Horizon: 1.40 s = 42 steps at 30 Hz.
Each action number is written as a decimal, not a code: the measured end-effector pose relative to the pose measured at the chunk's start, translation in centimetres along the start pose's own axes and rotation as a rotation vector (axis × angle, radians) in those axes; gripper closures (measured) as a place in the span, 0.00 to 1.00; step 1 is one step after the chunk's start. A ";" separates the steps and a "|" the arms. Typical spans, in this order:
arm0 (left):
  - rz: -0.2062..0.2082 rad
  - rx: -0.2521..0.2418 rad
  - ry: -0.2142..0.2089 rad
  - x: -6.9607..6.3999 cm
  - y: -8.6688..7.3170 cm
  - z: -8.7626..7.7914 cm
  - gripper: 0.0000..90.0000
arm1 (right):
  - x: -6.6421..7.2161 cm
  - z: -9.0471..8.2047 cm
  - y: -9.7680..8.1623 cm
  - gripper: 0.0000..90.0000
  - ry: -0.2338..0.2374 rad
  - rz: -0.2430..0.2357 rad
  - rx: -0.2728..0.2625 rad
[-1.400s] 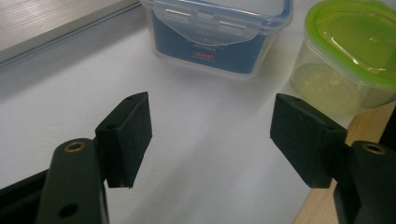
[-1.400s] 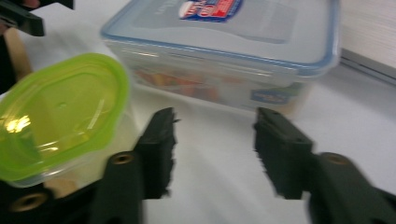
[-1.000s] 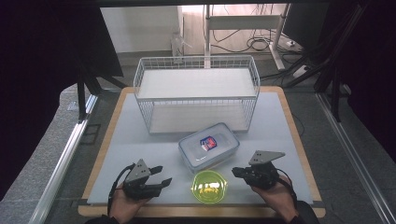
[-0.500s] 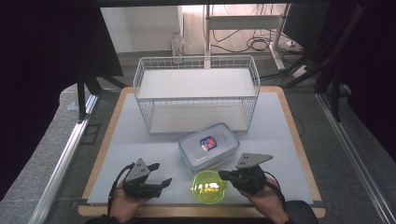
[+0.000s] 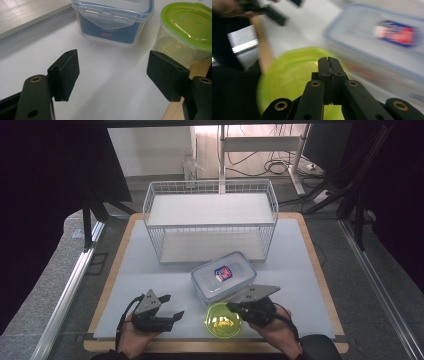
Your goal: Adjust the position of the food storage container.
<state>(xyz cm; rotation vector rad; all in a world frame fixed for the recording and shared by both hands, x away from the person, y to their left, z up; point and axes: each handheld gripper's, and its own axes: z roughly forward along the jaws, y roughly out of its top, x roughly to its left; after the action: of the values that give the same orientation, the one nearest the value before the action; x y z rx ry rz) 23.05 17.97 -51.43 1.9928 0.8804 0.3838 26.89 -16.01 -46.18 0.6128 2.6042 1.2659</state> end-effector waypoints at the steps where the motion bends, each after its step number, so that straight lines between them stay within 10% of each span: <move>1: 0.000 0.000 0.000 0.0 0.0 0.0 0.29 | 0.0 0.0 0.0 1.00 0.000 0.000 0.000; 4: 0.001 0.010 0.003 0.0 0.0 0.1 0.29 | -2.8 -1.0 -0.4 1.00 -0.038 0.077 -0.031; 16: 0.004 0.011 -0.002 -0.1 0.1 0.3 0.30 | -5.7 -1.4 -1.0 1.00 -0.100 0.158 -0.040; 29: 0.017 0.024 0.000 -0.3 0.0 0.4 0.32 | 4.3 2.8 1.2 1.00 0.171 -0.033 0.034; 42: 0.026 0.040 -0.001 -0.3 0.0 0.5 0.32 | 5.0 3.4 0.5 1.00 0.152 -0.043 0.116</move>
<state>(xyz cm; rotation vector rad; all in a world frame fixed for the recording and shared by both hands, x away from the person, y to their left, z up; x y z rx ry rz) 23.09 17.45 -51.70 2.0429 0.8687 0.3821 23.70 -11.15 -47.83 0.4937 2.8149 1.1986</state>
